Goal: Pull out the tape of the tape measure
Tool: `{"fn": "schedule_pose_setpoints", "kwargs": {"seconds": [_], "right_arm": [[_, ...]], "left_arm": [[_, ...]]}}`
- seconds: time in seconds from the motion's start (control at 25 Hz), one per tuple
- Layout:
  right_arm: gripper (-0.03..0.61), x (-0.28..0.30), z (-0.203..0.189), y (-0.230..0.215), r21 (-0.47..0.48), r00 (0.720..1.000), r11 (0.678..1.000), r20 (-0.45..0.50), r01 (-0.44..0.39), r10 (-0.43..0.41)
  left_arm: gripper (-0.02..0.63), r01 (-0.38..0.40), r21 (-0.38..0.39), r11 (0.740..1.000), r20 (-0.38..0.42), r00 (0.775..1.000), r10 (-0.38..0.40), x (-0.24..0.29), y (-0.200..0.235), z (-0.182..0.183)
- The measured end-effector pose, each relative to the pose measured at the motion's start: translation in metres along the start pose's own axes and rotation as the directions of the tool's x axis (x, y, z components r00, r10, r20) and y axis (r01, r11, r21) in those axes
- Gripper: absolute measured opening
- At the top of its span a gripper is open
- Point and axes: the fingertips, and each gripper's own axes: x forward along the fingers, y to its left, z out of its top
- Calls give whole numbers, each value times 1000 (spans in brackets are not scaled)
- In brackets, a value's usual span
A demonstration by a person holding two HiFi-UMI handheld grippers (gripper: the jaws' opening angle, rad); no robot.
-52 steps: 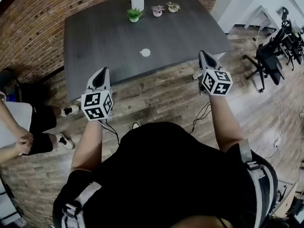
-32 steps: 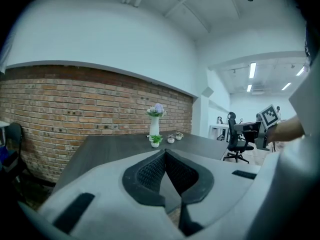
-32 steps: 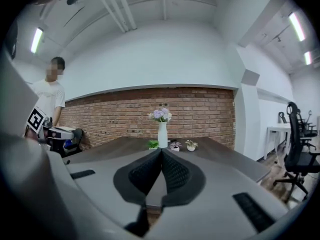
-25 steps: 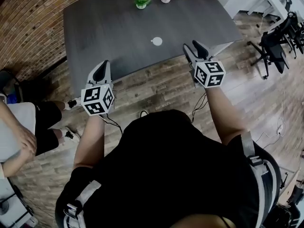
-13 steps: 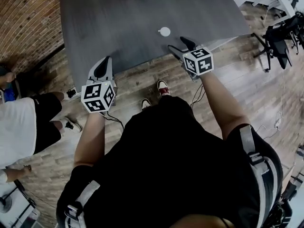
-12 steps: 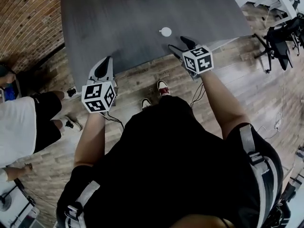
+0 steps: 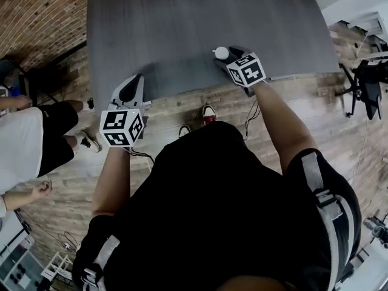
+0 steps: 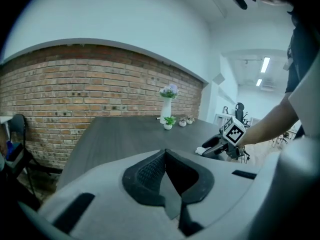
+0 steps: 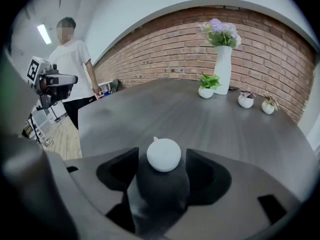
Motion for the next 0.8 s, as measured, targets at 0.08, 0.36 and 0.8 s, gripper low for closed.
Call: {"fn": "schedule_pose_setpoints", "kwargs": {"seconds": [0.08, 0.36, 0.8], "right_arm": [[256, 8, 2, -2, -22, 1000, 1000, -18, -21, 20], [213, 9, 6, -1, -90, 996, 993, -32, -81, 78], [213, -94, 124, 63, -208, 917, 955, 296, -211, 267]], "left_arm": [[9, -1, -2, 1000, -7, 1000, 1, 5, -4, 1], [9, 6, -11, 1000, -18, 1000, -7, 24, -17, 3], [83, 296, 183, 938, 106, 942, -318, 51, -94, 76]]}}
